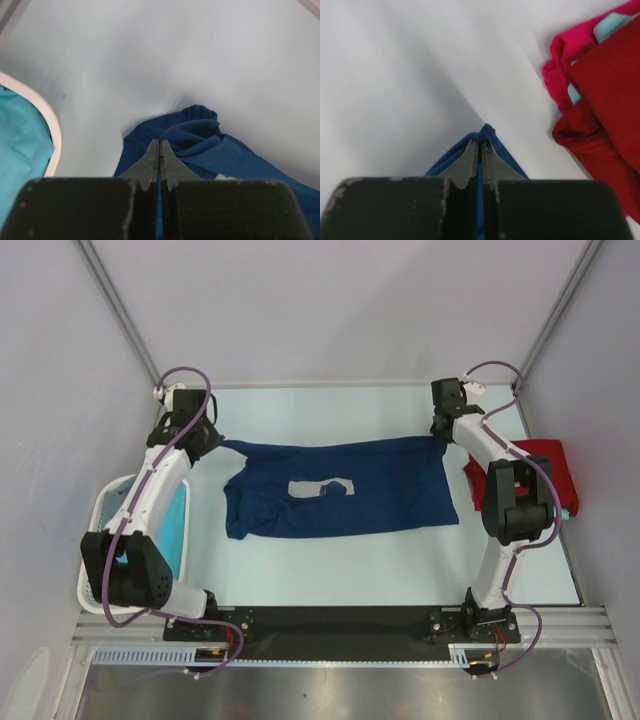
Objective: Fold and stack the t-shirts
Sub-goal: Fold the other side of the tshirt into a rectangle
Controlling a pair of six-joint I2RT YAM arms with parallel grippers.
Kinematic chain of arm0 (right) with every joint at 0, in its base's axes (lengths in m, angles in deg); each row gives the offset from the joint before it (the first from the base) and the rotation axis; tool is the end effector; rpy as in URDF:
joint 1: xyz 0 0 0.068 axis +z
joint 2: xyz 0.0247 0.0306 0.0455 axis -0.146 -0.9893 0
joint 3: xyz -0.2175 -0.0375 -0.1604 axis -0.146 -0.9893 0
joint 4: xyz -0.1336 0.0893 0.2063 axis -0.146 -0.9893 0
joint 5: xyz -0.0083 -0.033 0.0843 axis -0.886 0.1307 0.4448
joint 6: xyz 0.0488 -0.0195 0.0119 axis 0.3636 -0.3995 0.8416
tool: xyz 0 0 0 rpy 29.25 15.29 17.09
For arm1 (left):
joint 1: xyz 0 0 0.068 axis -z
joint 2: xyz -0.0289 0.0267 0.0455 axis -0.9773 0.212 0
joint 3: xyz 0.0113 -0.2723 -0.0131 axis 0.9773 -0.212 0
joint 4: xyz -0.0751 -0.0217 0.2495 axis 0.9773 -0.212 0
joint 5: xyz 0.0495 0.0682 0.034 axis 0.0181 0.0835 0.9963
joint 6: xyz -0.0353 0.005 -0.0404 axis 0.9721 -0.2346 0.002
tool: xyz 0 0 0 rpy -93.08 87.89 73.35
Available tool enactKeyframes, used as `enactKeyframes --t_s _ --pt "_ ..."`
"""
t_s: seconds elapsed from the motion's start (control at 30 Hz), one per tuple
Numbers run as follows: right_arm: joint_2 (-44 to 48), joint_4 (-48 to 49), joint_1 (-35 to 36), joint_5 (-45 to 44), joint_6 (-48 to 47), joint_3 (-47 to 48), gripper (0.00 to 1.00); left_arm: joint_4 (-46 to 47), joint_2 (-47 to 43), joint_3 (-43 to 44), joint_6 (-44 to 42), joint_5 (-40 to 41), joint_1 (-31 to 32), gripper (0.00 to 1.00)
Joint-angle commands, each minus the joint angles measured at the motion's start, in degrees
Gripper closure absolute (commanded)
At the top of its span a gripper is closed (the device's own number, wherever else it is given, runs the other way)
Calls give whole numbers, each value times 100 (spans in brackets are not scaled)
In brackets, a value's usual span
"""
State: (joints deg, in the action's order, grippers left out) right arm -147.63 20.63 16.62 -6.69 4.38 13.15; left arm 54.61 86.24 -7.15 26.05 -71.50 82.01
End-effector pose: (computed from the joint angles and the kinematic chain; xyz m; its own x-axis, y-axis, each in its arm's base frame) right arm 0.4257 0.0454 0.2390 -0.5755 0.3762 -0.7261 0.5220 0.8525 0.0280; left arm 0.3188 -0.0132 0.3235 -0.4997 -0.4855 -0.7173 -0.4947 0.8398 -0.2237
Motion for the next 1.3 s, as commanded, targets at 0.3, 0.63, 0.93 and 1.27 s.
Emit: enactKeyframes --t_s 0.3,0.63,0.93,1.27 --pt "1124 -97 205 -564 211 -915 100 134 -1176 -713 52 -38 155 100" --pt "1362 -44 267 -609 281 -1390 100 64 -1537 -1362 34 -65 190 100" --pt "1371 -97 355 -670 457 -1671 100 64 -1686 -1829 25 -100 199 100" --pt "1336 -53 355 -661 545 -1970 100 160 -1537 -2189 16 -187 199 100"
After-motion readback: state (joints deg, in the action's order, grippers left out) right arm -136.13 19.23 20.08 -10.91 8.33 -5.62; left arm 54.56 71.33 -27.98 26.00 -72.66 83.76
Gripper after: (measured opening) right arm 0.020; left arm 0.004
